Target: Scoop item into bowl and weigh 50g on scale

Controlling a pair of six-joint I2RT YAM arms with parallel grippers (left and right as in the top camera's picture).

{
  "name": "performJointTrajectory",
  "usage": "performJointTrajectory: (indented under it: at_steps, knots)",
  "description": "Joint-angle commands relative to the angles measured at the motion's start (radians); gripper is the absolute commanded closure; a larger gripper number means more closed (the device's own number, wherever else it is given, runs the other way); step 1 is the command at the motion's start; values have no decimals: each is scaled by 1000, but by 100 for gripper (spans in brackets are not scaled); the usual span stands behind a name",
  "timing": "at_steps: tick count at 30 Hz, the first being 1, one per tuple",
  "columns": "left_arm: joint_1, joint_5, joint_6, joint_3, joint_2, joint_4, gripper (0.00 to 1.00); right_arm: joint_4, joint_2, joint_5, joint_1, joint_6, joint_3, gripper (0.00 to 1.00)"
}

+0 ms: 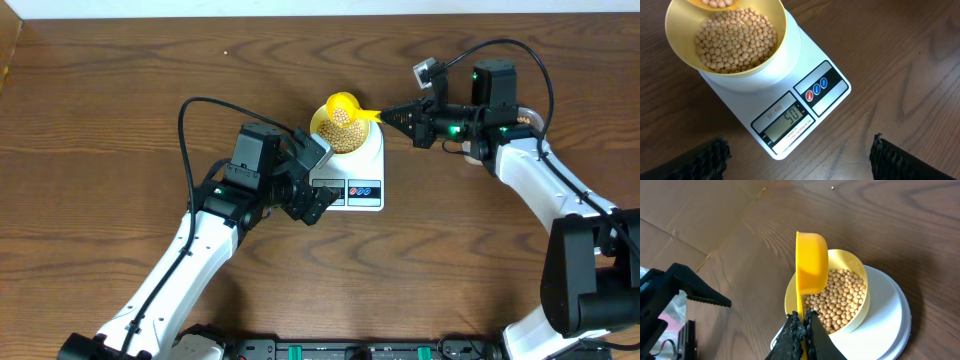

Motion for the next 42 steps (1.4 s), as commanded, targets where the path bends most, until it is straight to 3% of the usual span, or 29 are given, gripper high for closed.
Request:
performJointTrajectory:
  at_steps: [1,10,22,30,42]
  knots:
    - [4,13,13,-6,8,-2,8,-1,4,-27,-8,25,-5,99]
    - [4,13,13,-6,8,-2,8,-1,4,-27,-13,35,-5,99]
    - [4,13,13,-6,8,-2,8,0,4,-118,-83,275,-5,99]
    - [4,13,13,-6,8,-2,8,0,4,-253,-107,333,-5,99]
    - [4,13,13,-6,8,-2,8,0,4,-208,-138,398,-5,99]
